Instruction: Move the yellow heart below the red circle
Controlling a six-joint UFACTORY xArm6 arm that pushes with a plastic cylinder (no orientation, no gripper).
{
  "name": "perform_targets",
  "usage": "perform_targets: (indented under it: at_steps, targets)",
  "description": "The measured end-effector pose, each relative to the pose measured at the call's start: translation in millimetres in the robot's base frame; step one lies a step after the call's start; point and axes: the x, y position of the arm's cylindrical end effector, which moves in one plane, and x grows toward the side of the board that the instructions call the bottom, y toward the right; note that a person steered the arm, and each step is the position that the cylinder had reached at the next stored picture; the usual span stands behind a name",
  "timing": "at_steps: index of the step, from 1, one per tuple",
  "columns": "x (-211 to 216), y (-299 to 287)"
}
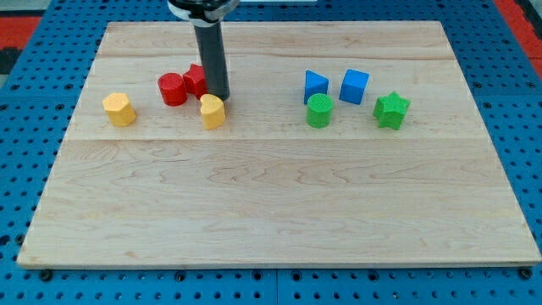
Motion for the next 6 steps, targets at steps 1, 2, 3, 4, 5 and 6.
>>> perform_targets:
  at_steps: [1, 2, 3, 4, 5, 6]
  targets:
    - [29.0, -1.9]
    - [37.8, 28.3]
    - [81.0, 28.4]
    - [63.2, -31.2]
    - [50.5, -69.7]
    - [40.3, -14.6]
